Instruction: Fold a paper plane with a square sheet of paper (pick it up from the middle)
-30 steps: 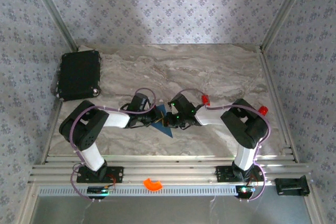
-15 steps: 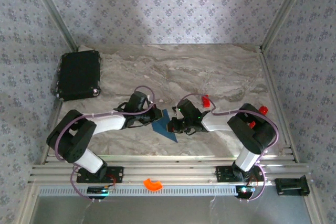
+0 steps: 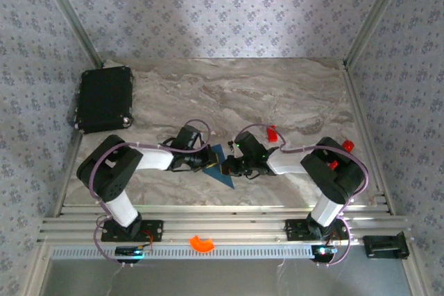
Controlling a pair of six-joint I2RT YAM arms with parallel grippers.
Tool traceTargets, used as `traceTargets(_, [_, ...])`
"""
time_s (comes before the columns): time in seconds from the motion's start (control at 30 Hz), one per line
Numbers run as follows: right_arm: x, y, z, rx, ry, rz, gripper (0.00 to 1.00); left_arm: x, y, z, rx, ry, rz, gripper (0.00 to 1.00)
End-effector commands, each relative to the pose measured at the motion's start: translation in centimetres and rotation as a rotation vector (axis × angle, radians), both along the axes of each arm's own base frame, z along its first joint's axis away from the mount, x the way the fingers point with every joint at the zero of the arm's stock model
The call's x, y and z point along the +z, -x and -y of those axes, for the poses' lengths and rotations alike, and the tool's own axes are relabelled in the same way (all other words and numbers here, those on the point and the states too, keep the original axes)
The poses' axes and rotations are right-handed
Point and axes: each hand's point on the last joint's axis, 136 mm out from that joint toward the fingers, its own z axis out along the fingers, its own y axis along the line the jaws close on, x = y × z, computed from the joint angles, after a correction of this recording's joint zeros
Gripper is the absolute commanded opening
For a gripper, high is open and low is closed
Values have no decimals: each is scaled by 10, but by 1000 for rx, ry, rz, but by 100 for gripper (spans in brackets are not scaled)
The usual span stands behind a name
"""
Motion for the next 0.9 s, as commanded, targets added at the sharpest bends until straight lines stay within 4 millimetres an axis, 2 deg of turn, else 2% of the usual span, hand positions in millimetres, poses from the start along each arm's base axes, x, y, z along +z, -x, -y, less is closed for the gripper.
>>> traceTargets(0.0, [-58,46,52,-5,232,-183,0,-17,-22,-32,105,-99,-2,1])
traceTargets(0.37, [-63,52,56,-5,222,-195,0,-19,-60,-66,166,-137,-8,2])
traceTargets(0.63, [-65,55,55,9,216,-204,0,-15,-73,-83,186,-166,-6,2])
traceTargets(0.73, [-64,54,55,12,212,-204,0,-6,-76,-82,184,-153,5,1])
traceTargets(0.87, [-62,52,55,14,214,-203,0,24,-78,-77,186,-122,64,1])
